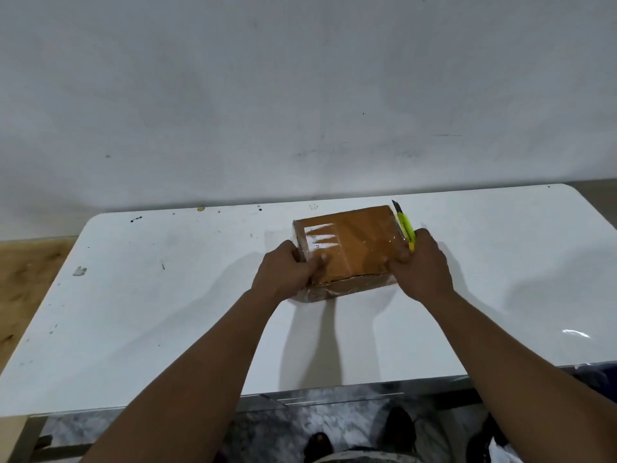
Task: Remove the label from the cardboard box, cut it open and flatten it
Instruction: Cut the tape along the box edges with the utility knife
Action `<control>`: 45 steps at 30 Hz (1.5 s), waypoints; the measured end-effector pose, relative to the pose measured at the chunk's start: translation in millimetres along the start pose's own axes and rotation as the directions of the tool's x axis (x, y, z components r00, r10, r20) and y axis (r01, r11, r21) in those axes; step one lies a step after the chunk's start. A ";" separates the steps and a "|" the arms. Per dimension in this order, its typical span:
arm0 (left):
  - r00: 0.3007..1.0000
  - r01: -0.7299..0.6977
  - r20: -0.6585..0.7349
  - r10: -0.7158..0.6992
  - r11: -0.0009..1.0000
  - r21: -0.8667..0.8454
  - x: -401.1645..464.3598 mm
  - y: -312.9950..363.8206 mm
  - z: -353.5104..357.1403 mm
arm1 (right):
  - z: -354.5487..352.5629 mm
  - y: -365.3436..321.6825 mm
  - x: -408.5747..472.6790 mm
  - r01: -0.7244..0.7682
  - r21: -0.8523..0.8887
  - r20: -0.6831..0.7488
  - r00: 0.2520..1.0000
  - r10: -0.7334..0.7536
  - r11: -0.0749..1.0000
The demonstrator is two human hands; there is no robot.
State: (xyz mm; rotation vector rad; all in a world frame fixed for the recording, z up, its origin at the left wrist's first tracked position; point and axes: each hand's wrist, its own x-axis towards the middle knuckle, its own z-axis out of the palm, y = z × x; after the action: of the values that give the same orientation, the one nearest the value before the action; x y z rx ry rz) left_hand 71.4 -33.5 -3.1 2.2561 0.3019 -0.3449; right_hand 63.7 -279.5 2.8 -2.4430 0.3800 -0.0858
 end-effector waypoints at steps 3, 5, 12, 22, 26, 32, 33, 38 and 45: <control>0.994 -0.015 -0.106 0.010 0.999 -0.047 3.1 -4.6 -8.1 | -9.2 -0.2 13.0 0.018 0.024 0.071 0.997 -0.020 1.000; 0.978 -0.064 -0.203 0.053 0.997 -0.050 7.1 -3.9 -15.7 | -15.4 -1.6 21.6 0.075 0.003 0.117 0.990 -0.074 0.997; 0.948 -0.218 0.234 0.215 0.976 -0.014 19.2 5.3 -19.1 | -16.3 -3.1 53.2 0.256 -0.125 0.158 0.959 -0.235 0.959; 0.960 -0.278 0.097 0.263 0.933 0.226 24.2 12.9 -4.8 | -12.0 4.9 11.7 0.148 0.001 -0.160 0.976 -0.146 0.989; 0.968 -0.248 0.022 0.250 0.934 0.259 30.3 14.9 -0.8 | -1.7 19.7 -36.7 0.141 0.098 0.024 0.989 -0.144 0.985; 0.965 -0.245 -0.022 0.261 0.929 0.279 36.3 14.7 1.1 | 9.6 29.4 -81.4 0.172 0.107 0.137 0.973 -0.185 0.979; 0.967 -0.237 -0.024 0.254 0.930 0.281 37.2 14.2 1.5 | 10.3 29.5 -85.2 0.173 0.100 0.142 0.972 -0.186 0.980; 0.972 -0.220 -0.019 0.233 0.938 0.267 38.4 13.0 3.1 | 12.7 29.7 -100.1 0.205 0.057 0.179 0.961 -0.212 0.977; 0.974 -0.225 0.047 0.221 0.942 0.250 39.0 14.7 0.0 | 18.3 27.1 -100.1 0.157 -0.016 0.238 0.960 -0.149 0.987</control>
State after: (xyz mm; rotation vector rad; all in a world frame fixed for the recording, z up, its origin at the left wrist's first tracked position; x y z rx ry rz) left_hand 112.6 -38.9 -6.2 2.5071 -0.0118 -0.2974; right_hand -35.9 -259.4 -24.9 -2.4778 0.0868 0.1464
